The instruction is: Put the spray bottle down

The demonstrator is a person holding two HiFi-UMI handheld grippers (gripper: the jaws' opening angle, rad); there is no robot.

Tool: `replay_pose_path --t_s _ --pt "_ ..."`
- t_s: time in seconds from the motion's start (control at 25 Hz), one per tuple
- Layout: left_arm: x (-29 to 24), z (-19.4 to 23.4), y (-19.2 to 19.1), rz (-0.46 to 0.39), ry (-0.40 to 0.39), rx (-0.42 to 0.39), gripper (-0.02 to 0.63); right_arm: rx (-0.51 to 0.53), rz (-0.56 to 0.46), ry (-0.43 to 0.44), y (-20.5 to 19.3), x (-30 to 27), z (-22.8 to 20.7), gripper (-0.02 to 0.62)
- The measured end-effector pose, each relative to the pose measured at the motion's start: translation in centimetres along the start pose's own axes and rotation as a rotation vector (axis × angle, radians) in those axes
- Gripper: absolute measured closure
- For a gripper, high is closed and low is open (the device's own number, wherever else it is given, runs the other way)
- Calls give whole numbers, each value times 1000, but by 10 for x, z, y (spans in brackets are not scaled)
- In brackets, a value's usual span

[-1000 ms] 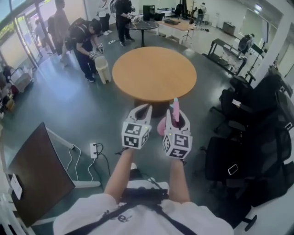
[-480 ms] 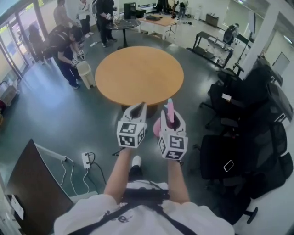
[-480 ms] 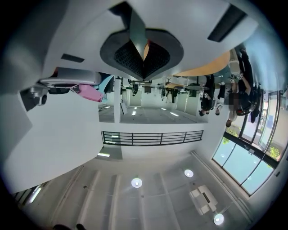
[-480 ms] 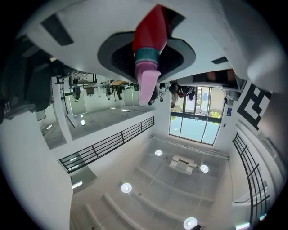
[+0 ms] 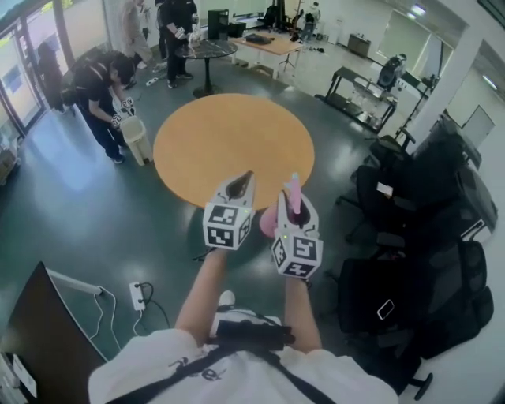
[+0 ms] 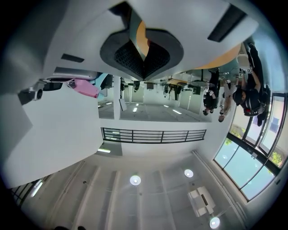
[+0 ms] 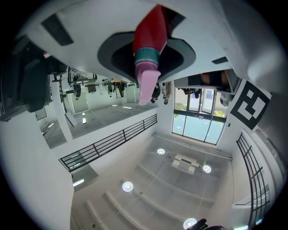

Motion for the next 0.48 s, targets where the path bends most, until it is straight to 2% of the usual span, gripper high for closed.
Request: replay_pose_path --t_s 0.24,0.48 --pt "-28 38 -7 28 -5 20 592 -15 -3 -46 -1 -51 5 453" --pt "-46 67 -22 54 9 58 592 -3 3 -17 -7 -87 21 451"
Point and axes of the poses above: the fingertips, and each gripper's own axes: x backward along the fingers, z to its left, y out of its top, the point moved 10 cm from there along x, backward along the fingers
